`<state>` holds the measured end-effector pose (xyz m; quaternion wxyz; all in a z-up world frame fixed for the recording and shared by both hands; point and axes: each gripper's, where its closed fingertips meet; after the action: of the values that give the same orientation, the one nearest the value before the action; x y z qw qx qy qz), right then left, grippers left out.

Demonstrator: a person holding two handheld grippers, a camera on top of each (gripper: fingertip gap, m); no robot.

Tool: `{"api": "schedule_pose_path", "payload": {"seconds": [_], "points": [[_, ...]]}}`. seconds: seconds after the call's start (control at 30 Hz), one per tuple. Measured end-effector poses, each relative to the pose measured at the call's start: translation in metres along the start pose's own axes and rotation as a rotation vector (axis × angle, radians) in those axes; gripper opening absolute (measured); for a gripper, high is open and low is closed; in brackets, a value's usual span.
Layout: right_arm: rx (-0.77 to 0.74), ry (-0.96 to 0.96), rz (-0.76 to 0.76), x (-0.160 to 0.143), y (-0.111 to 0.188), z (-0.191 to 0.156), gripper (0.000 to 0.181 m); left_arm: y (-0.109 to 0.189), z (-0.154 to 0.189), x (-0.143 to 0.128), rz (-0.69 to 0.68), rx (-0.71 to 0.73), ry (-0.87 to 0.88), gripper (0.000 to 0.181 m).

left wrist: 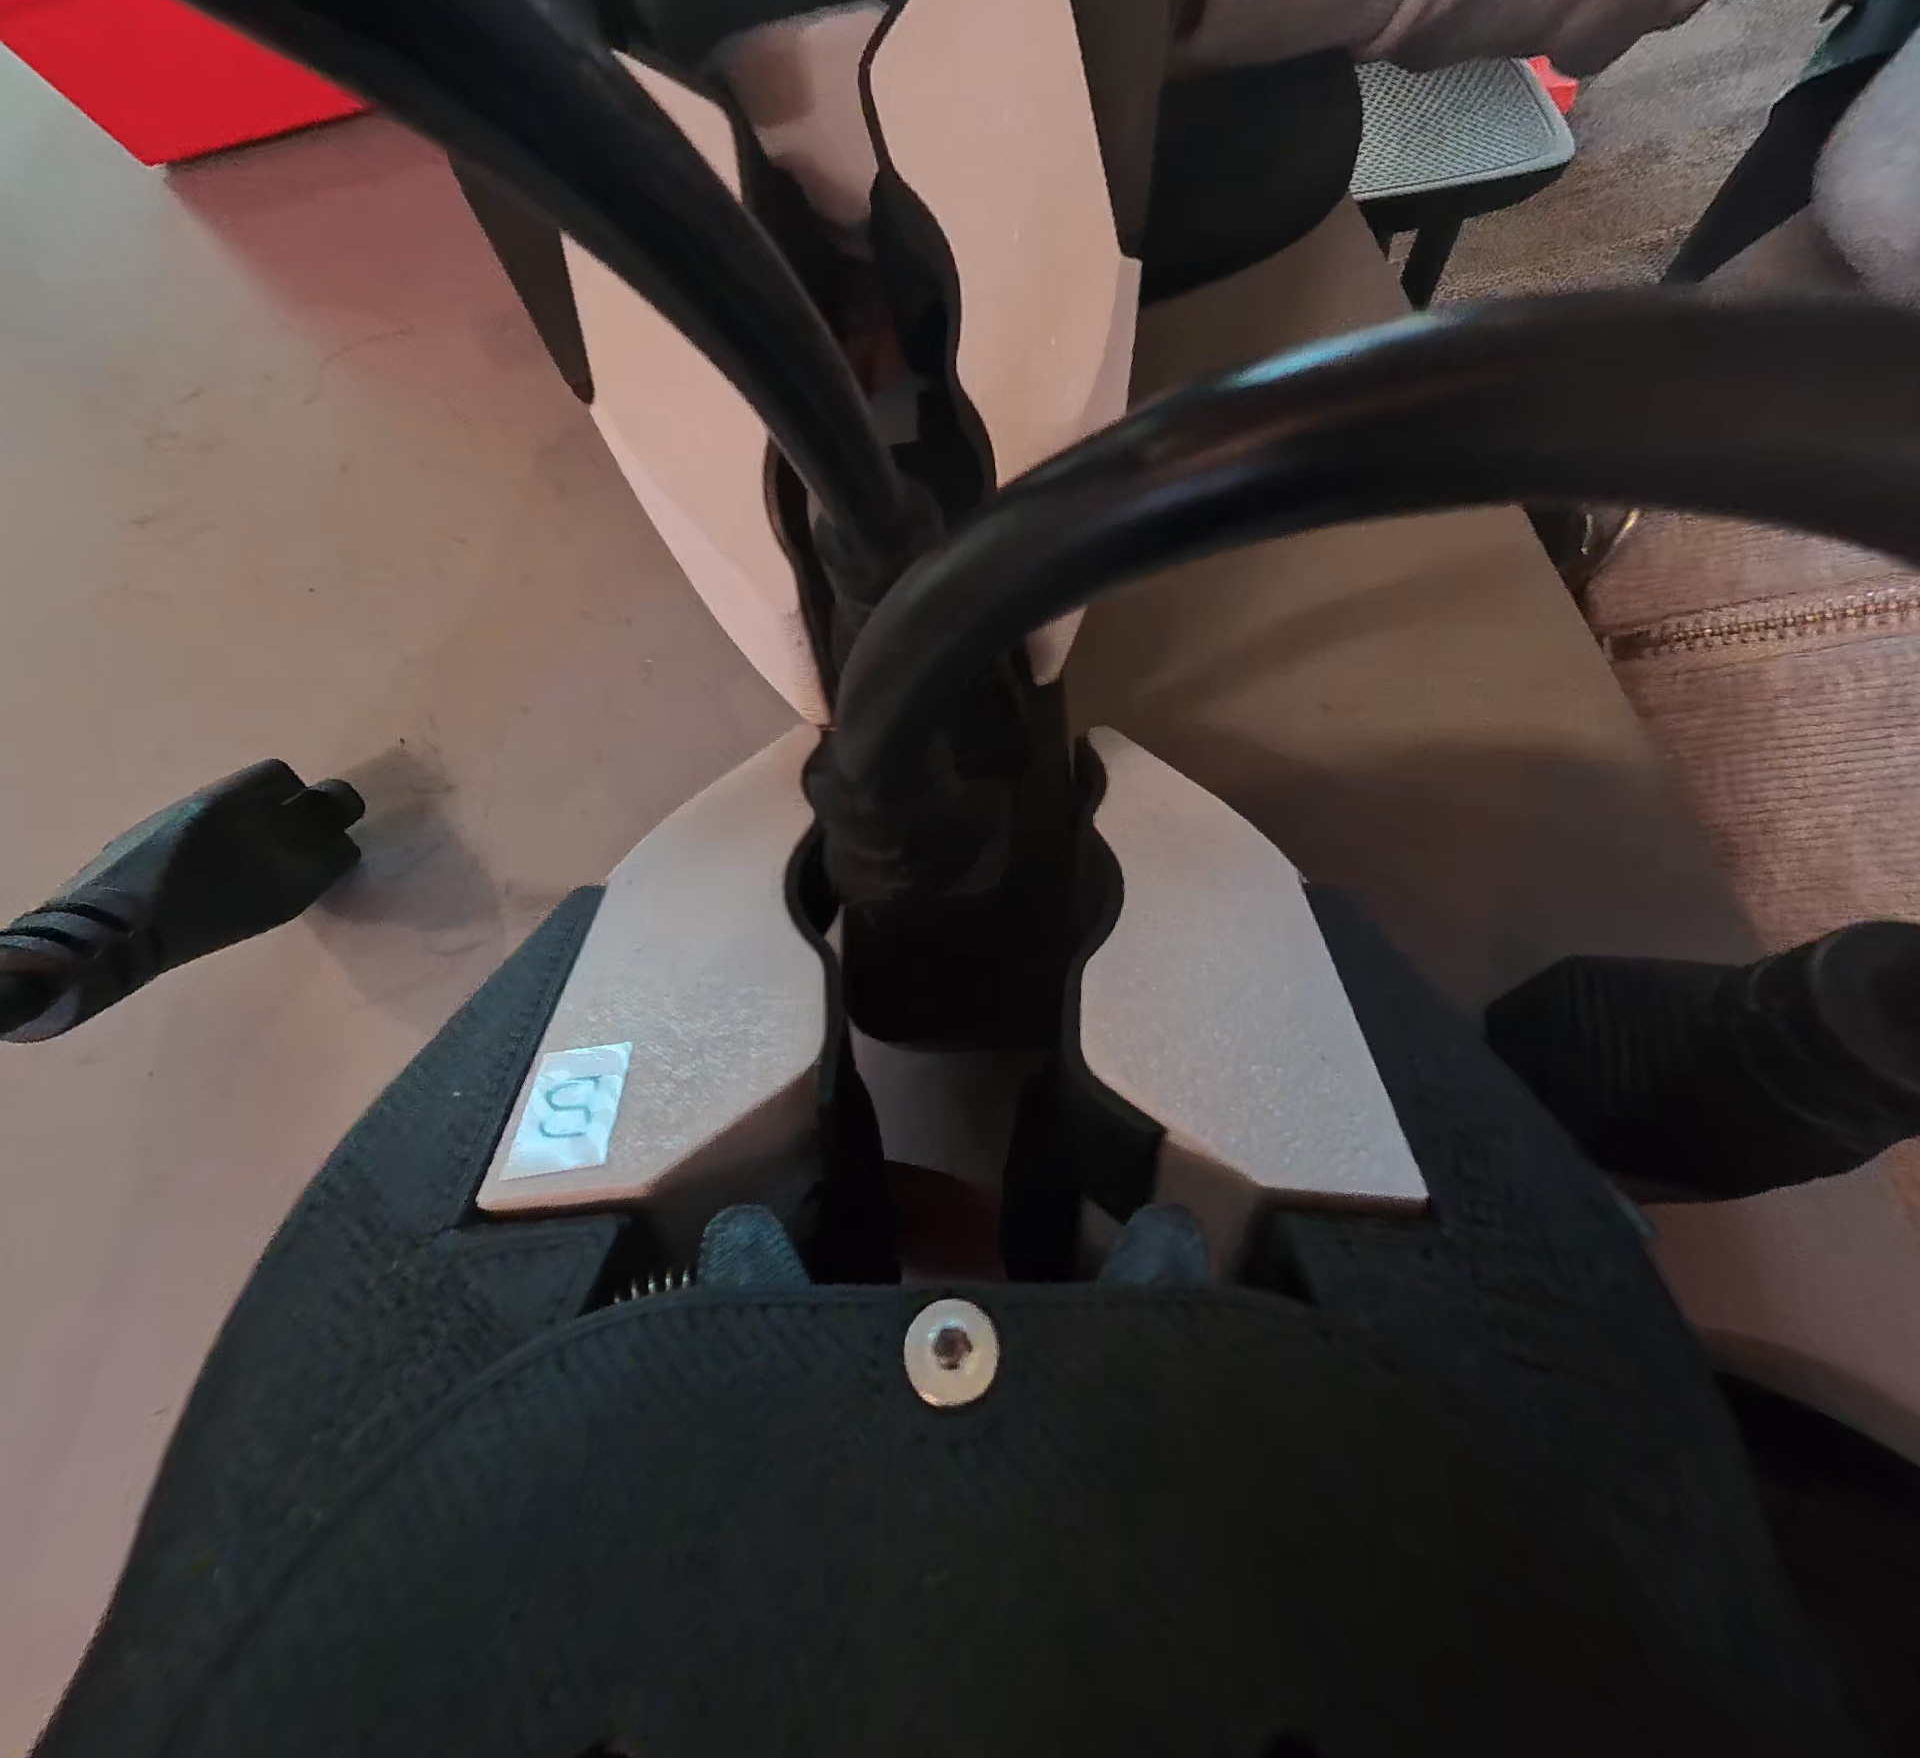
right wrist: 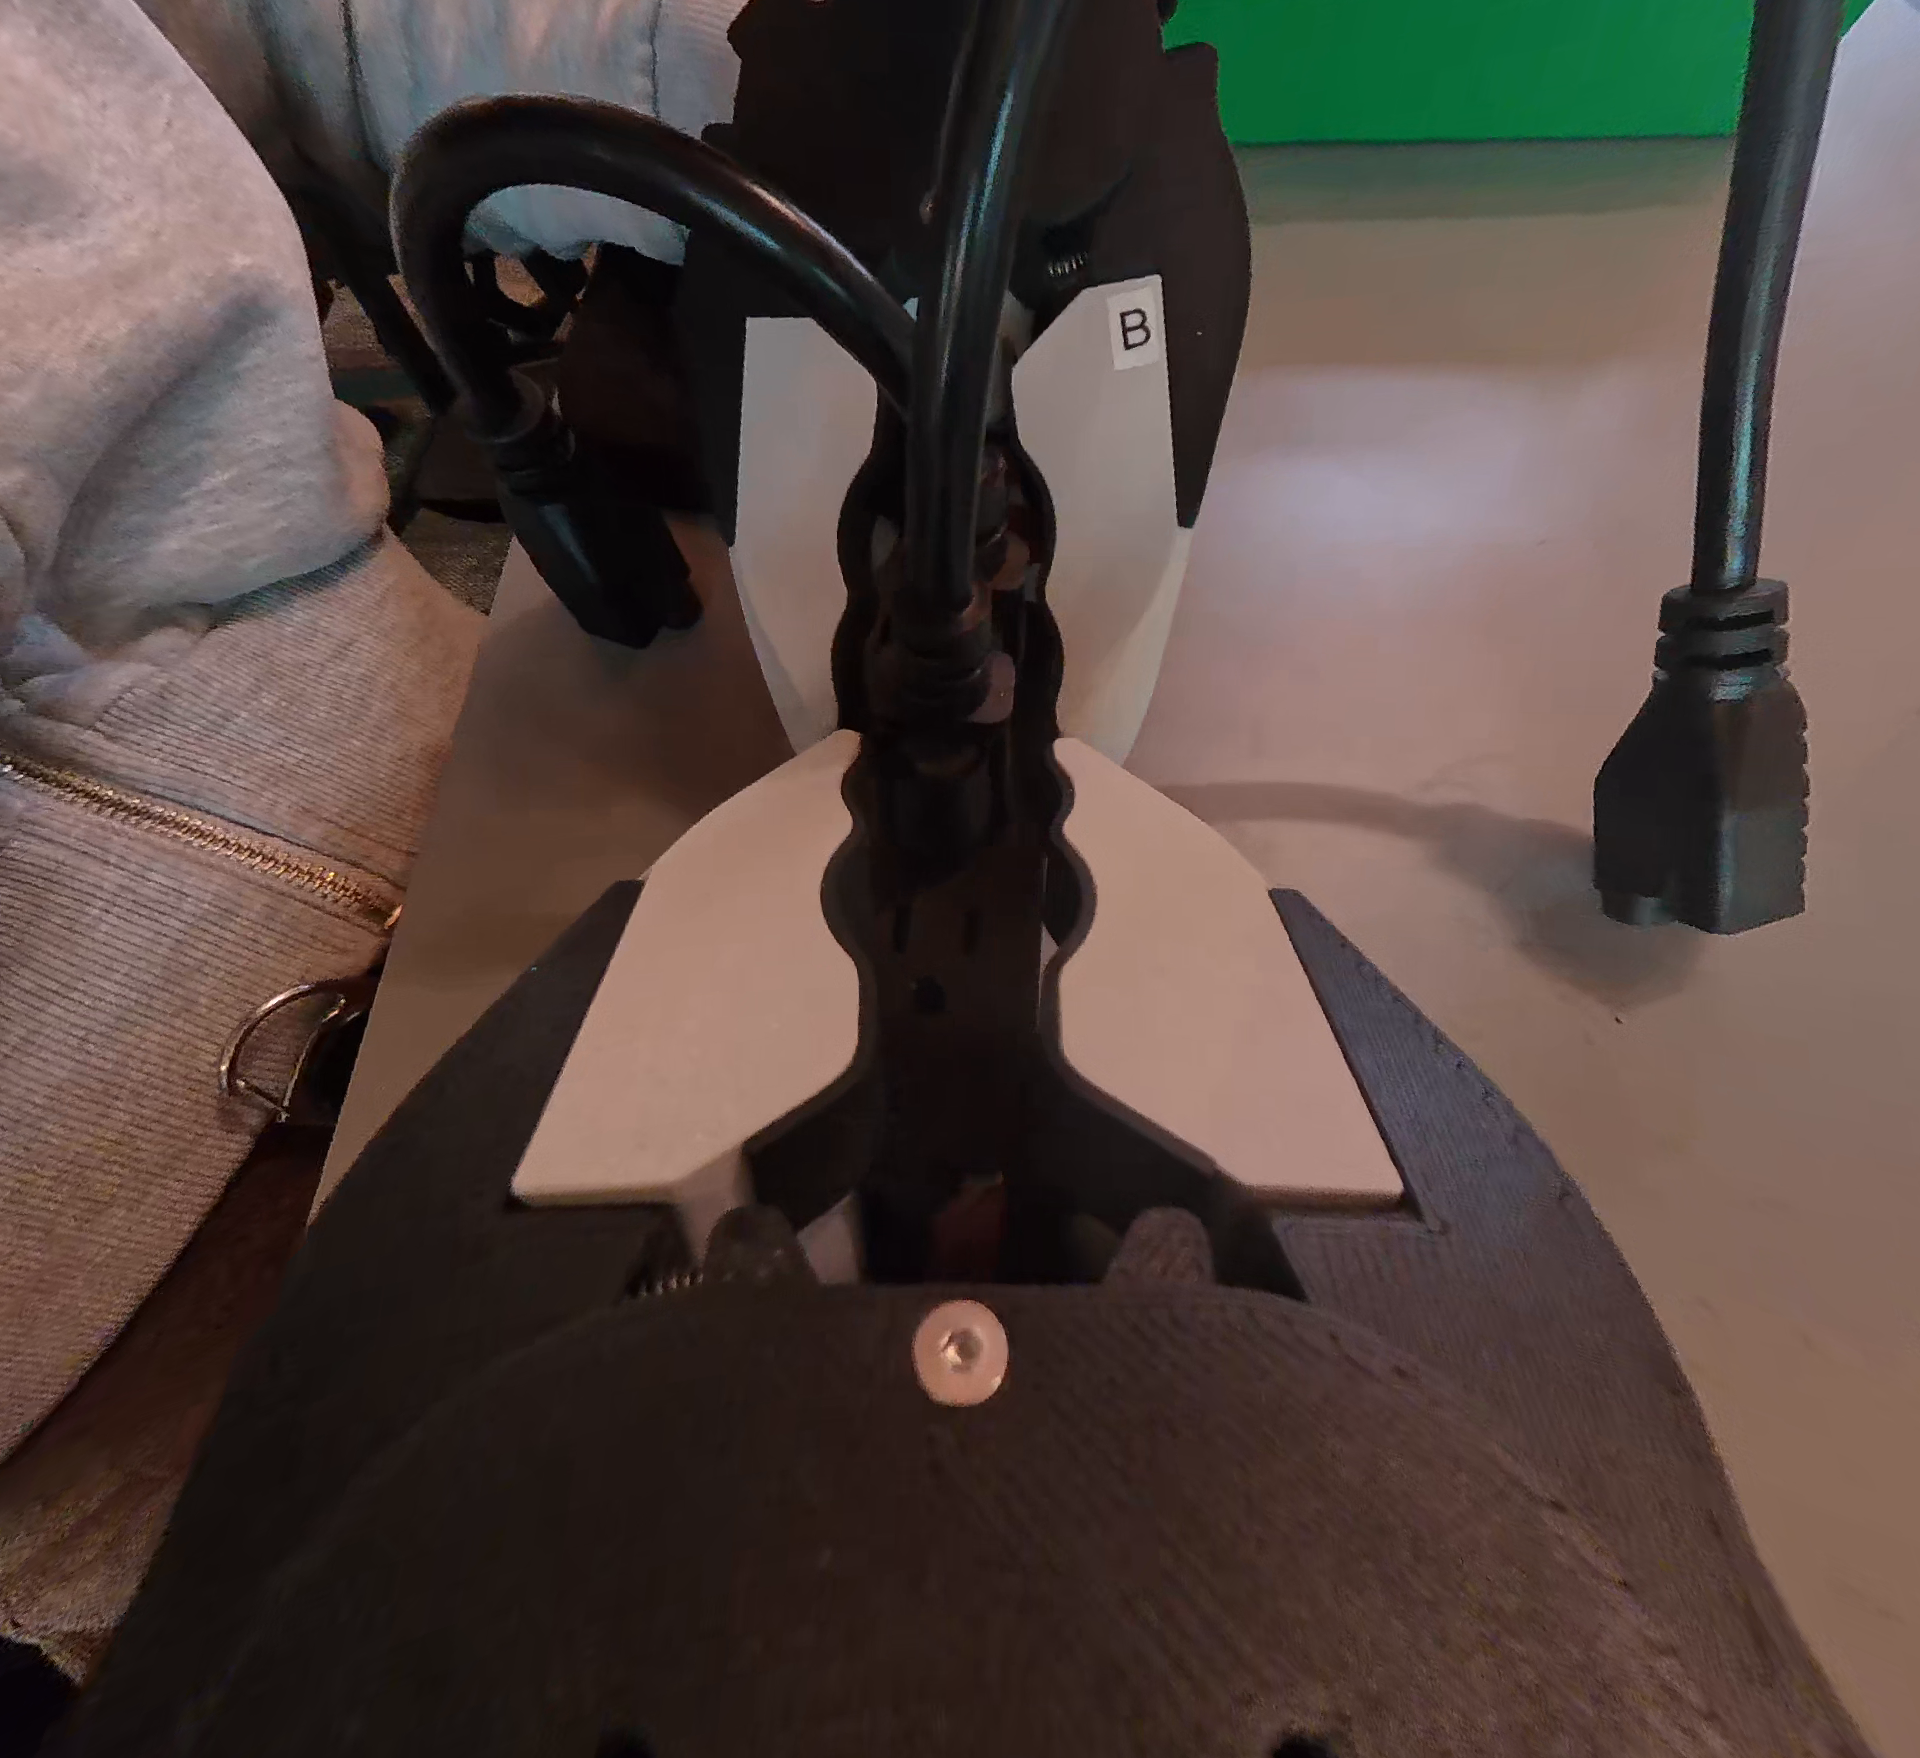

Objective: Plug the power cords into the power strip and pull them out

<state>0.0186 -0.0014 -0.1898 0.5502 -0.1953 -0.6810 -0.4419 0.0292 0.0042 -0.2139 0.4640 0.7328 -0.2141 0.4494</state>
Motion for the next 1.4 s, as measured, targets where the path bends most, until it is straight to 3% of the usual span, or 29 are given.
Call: {"api": "schedule_pose_path", "payload": {"seconds": [0.47,0.63,0.7,0.93,1.4], "points": [[-0.107,-0.021,0.029,0.004,-0.004,0.012,0.025,0.0,-0.012,-0.006,-0.05,0.055,0.103,0.042],[-0.097,-0.035,0.037,0.005,-0.007,0.012,0.025,0.025,-0.008,-0.009,-0.29,-0.072,0.193,0.044],[-0.097,-0.036,0.038,0.005,-0.007,0.013,0.025,0.032,-0.014,-0.002,-0.328,-0.083,0.218,0.032],[-0.086,-0.051,0.044,0.005,-0.008,0.012,0.025,0.031,-0.009,-0.014,-0.684,-0.127,0.122,0.025],[-0.09,-0.046,0.019,0.006,-0.004,0.009,0.024,0.028,-0.006,-0.011,-0.751,-0.108,0.135,0.026]]}}
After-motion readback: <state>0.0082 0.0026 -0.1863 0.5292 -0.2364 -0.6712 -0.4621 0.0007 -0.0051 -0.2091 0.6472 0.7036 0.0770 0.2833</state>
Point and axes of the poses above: each gripper's, where its closed fingertips meet, y back along the fingers, x out of its top, z = x × y across the jaws, and after that the axes turned 6 degrees about z, right-handed
